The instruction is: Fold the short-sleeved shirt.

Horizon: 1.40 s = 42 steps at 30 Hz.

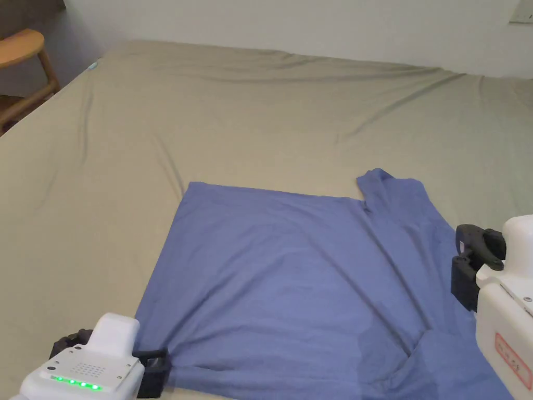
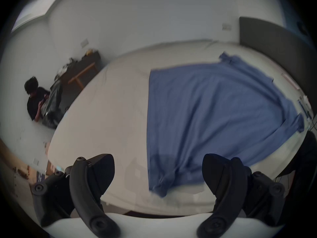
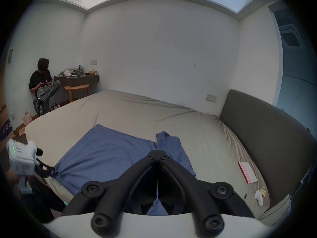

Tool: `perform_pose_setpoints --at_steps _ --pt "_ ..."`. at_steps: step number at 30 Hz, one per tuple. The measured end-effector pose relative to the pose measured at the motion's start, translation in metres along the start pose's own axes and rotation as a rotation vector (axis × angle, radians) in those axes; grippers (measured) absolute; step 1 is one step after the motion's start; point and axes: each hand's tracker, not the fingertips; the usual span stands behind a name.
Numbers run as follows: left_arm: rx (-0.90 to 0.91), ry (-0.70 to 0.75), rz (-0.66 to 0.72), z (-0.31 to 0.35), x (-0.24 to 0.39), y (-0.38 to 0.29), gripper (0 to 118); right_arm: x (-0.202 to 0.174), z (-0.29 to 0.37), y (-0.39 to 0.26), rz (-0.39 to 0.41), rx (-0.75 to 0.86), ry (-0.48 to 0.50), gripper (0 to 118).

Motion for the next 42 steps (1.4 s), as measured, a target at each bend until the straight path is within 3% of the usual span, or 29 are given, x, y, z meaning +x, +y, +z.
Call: perform_pose_setpoints --at_steps 6,9,11,12,14,17,18,20,21,22,25,30,33,36,38,39,42 --pt "-0.116 0.011 0.155 -0.041 -0.006 -0.016 101 0.006 -0.009 -0.006 -0.009 -0.049 -0.016 2" --pt "-0.140 -0.084 0.158 -0.046 -0.001 -0.013 60 0.011 -0.014 -0.008 -0.028 -0.076 -0.016 2" --pt "-0.111 -0.113 0.117 -0.041 0.010 -0.008 15 0.011 -0.012 -0.006 -0.046 -0.089 -0.017 2" --pt "-0.099 -0.112 0.068 -0.037 0.018 -0.004 6 0.013 -0.012 -0.006 -0.051 -0.094 -0.022 2" --pt "-0.073 -0.066 0.030 -0.033 0.024 0.001 6 0.020 -0.012 -0.009 -0.066 -0.109 -0.031 2" --pt "-0.026 -0.087 0.114 -0.020 0.012 0.010 6 0.036 -0.014 -0.023 -0.098 -0.202 -0.039 3" --pt "-0.020 -0.079 0.113 -0.016 0.010 0.013 6 0.045 -0.019 -0.035 -0.095 -0.271 -0.026 9" --pt "-0.001 -0.076 0.122 -0.009 0.005 0.019 6 0.060 -0.028 -0.063 -0.112 -0.398 -0.029 73" --pt "0.006 -0.080 0.128 -0.006 0.004 0.021 6 0.067 -0.033 -0.086 -0.119 -0.476 -0.048 97" --pt "0.003 -0.080 0.126 -0.004 0.004 0.022 6 0.075 -0.037 -0.110 -0.150 -0.529 -0.026 106" --pt "0.003 -0.068 0.113 -0.001 0.007 0.020 6 0.085 -0.043 -0.170 -0.182 -0.689 -0.058 106" --pt "-0.042 -0.053 0.097 -0.008 0.012 0.011 6 0.084 -0.055 -0.232 -0.204 -0.788 -0.043 106" --pt "-0.059 -0.047 0.094 -0.009 0.013 0.009 6 0.082 -0.061 -0.234 -0.238 -0.771 -0.013 96" --pt "-0.073 -0.039 0.089 -0.013 0.014 0.008 6 0.080 -0.068 -0.229 -0.200 -0.750 0.018 88" --pt "-0.083 -0.036 0.086 -0.016 0.015 0.008 6 0.079 -0.075 -0.231 -0.176 -0.748 0.042 42" --pt "-0.088 -0.033 0.081 -0.018 0.016 0.008 6 0.080 -0.080 -0.235 -0.163 -0.752 0.054 2" --pt "-0.096 -0.029 0.070 -0.018 0.019 0.011 6 0.082 -0.078 -0.234 -0.163 -0.735 0.084 2"
